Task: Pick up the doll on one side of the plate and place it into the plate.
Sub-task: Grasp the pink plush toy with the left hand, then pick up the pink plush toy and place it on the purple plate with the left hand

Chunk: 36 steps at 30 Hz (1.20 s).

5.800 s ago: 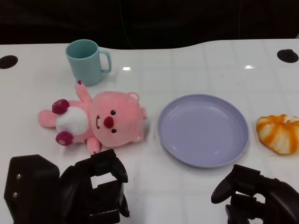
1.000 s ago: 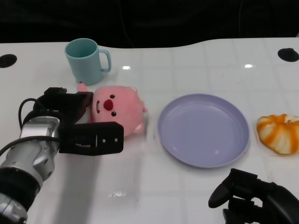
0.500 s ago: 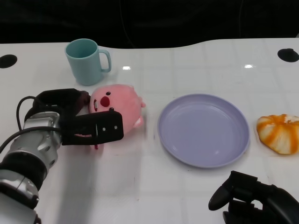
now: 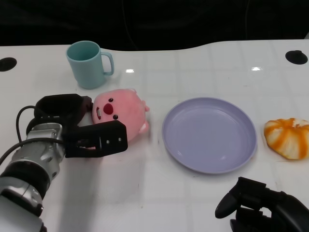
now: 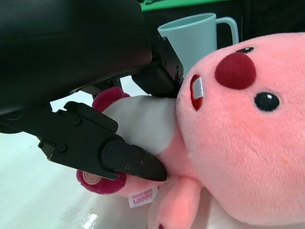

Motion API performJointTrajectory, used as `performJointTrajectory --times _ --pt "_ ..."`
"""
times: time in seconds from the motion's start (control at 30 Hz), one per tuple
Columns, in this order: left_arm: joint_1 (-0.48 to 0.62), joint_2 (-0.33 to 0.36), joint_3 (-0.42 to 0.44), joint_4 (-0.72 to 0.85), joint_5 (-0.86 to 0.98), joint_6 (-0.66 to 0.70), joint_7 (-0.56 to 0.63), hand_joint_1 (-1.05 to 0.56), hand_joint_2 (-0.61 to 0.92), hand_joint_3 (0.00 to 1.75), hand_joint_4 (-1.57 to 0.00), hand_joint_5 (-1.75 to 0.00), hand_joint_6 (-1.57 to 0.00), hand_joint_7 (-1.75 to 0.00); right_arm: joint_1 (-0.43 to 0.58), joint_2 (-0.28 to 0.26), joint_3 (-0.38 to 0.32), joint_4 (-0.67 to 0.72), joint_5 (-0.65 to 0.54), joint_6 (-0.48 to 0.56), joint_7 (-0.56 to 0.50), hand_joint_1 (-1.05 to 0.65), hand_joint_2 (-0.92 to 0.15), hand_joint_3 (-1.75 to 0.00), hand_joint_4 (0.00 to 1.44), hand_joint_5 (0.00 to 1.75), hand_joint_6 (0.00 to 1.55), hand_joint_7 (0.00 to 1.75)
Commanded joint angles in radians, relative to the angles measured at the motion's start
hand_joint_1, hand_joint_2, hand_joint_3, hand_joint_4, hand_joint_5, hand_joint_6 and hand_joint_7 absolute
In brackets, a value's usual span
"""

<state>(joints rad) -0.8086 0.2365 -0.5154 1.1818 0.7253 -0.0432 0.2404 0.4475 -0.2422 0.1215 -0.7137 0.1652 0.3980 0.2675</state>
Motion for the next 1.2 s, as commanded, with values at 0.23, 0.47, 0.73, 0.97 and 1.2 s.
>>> performJointTrajectory --times 0.23,0.47,0.73,0.97,1.2 --pt "0.093 0.033 0.004 0.014 -0.026 -0.139 0.14 -0.21 0.92 0.3 -0.83 -1.75 -0.61 -1.74 -0.002 -0.006 0.003 -0.009 0.001 0.018 -0.005 -0.07 -0.63 -1.1 0.64 1.75 0.52 1.39" --pt "0.105 0.052 0.03 -0.031 -0.057 -0.198 0.159 -0.2 0.76 0.52 -0.87 -1.75 -0.64 -1.75 -0.001 -0.001 -0.001 -0.007 0.007 0.025 -0.006 -0.07 -0.65 -1.09 0.64 1.75 0.52 1.39" --pt "0.164 0.081 0.086 -0.174 -0.113 -0.195 0.11 -0.17 0.69 0.67 -0.87 -1.75 -0.67 -1.75 0.001 -0.003 -0.008 -0.005 0.013 0.022 -0.002 -0.1 -0.65 -1.07 0.66 1.75 0.52 1.39" --pt "0.251 0.127 0.163 -0.443 -0.156 -0.106 -0.011 -0.14 0.58 0.89 -0.87 -1.75 -0.68 -1.75 0.0 -0.005 -0.008 -0.013 0.004 0.026 -0.01 -0.08 -0.66 -1.06 0.65 1.75 0.52 1.39" --pt "0.313 0.107 0.218 -0.66 -0.184 -0.017 -0.088 -0.13 0.51 1.09 -0.92 -1.75 -0.74 -1.75 0.007 -0.01 -0.006 -0.015 0.006 0.02 -0.001 -0.07 -0.66 -1.05 0.64 1.75 0.51 1.38"
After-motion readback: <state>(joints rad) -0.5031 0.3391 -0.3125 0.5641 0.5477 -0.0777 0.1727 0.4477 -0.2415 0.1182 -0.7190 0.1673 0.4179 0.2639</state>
